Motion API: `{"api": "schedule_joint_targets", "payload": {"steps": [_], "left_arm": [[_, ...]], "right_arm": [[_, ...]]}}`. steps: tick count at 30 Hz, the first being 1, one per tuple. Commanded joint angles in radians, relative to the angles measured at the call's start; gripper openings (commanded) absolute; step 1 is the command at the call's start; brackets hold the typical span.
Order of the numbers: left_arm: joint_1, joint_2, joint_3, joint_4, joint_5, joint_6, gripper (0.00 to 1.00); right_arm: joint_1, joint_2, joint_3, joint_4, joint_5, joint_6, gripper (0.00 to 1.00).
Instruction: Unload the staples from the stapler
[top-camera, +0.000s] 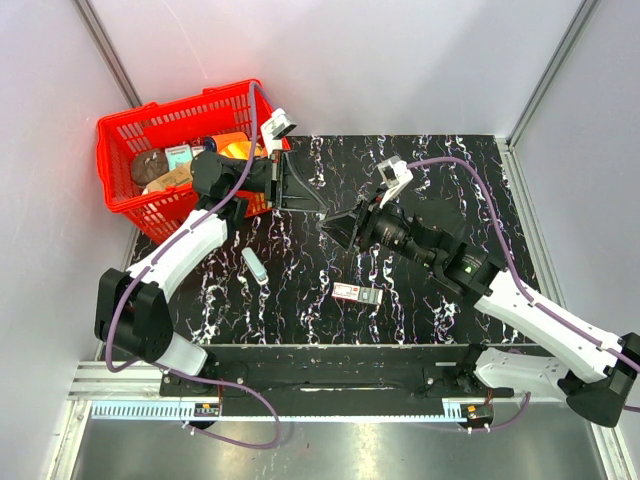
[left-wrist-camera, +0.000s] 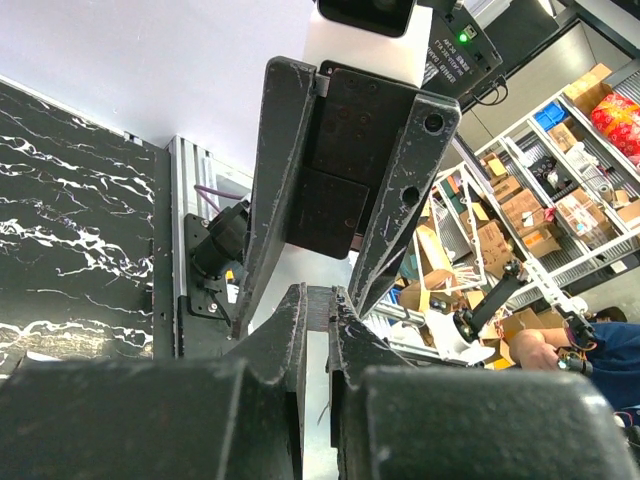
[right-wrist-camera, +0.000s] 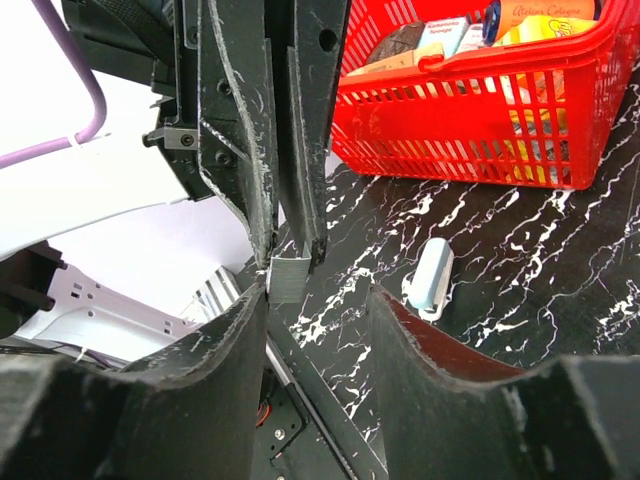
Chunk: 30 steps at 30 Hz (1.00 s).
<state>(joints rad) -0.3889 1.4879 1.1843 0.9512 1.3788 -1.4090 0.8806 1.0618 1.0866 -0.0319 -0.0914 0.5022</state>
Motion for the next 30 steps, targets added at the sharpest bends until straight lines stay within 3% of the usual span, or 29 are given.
{"api": "schedule_joint_targets", "payload": {"steps": [1, 16, 25, 30], "left_arm": [[0.005, 0.002, -0.003, 0.109, 0.019, -0.042, 0.04], [0.005, 0.0, -0.011, 0.089, 0.017, -0.013, 0.05], [0.002, -0.003, -0.018, 0.074, 0.012, 0.007, 0.05], [0.005, -0.003, -0.015, 0.034, 0.011, 0.042, 0.06]], "right_arm": [[-0.014, -0.005, 0.029, 0.078, -0.033, 0.007, 0.49], [-0.02, 0.004, 0.039, 0.092, -0.074, 0.015, 0.47], [-0.026, 0.01, 0.042, 0.098, -0.083, 0.018, 0.34], [-0.029, 0.007, 0.038, 0.098, -0.085, 0.021, 0.21]]}}
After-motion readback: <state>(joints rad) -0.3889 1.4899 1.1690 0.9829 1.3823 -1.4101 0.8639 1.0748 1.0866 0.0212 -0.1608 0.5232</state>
